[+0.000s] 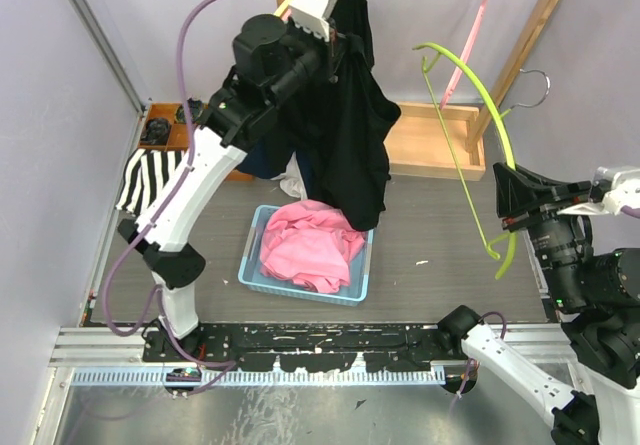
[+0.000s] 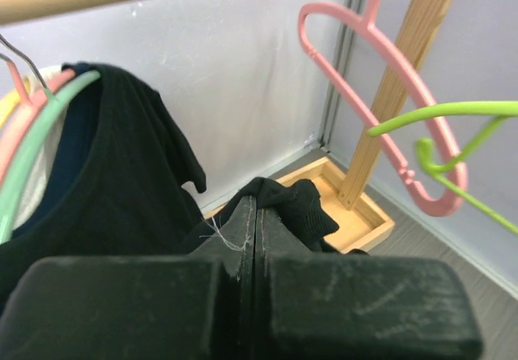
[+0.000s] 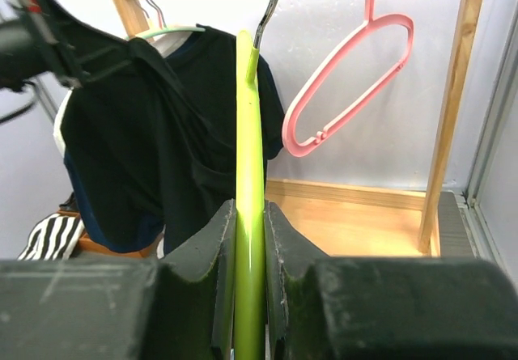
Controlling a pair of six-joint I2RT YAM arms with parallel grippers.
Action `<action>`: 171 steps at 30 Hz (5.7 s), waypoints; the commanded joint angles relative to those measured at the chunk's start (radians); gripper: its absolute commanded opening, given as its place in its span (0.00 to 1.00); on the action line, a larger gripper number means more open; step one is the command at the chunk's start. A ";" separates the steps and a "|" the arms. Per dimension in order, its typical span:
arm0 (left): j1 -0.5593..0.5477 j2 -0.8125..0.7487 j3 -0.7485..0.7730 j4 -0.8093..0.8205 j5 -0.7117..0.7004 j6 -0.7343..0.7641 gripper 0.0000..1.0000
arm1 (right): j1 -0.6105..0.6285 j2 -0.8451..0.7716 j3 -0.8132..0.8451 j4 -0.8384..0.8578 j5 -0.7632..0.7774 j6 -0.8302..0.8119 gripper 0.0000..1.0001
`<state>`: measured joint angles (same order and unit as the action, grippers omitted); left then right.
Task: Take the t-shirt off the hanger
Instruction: Place the T-shirt in the bin, then place the hanger on the clothesline.
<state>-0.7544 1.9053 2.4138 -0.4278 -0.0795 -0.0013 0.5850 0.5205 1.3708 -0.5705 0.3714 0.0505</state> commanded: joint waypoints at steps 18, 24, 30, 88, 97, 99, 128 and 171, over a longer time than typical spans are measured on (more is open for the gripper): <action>0.004 -0.486 -0.108 0.158 0.224 -0.165 0.00 | -0.002 0.089 -0.082 0.125 0.017 0.022 0.01; 0.003 -0.539 -0.194 0.123 0.214 -0.194 0.00 | -0.002 0.076 -0.090 0.119 0.003 0.037 0.01; -0.005 -0.626 -0.420 0.129 0.172 -0.243 0.00 | -0.002 0.069 -0.095 0.113 -0.004 0.048 0.01; -0.283 -0.663 -1.509 0.139 -0.074 -0.420 0.00 | -0.002 0.336 -0.190 0.353 0.019 0.006 0.01; -0.292 -0.499 -1.615 0.222 -0.058 -0.469 0.00 | -0.002 0.388 -0.133 0.367 0.051 0.001 0.01; -0.295 -0.489 -1.630 0.225 -0.054 -0.480 0.00 | -0.002 0.411 -0.107 0.371 0.073 0.001 0.01; -0.299 -1.038 -1.619 0.153 -0.136 -0.371 0.65 | -0.190 0.705 0.277 0.407 -0.104 -0.057 0.01; -0.298 -1.126 -1.699 0.230 -0.186 -0.361 0.67 | -0.366 1.010 0.614 0.409 -0.226 0.085 0.01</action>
<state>-1.0500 0.7937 0.7208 -0.2218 -0.2455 -0.3733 0.2348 1.5276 1.9251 -0.2539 0.1608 0.1097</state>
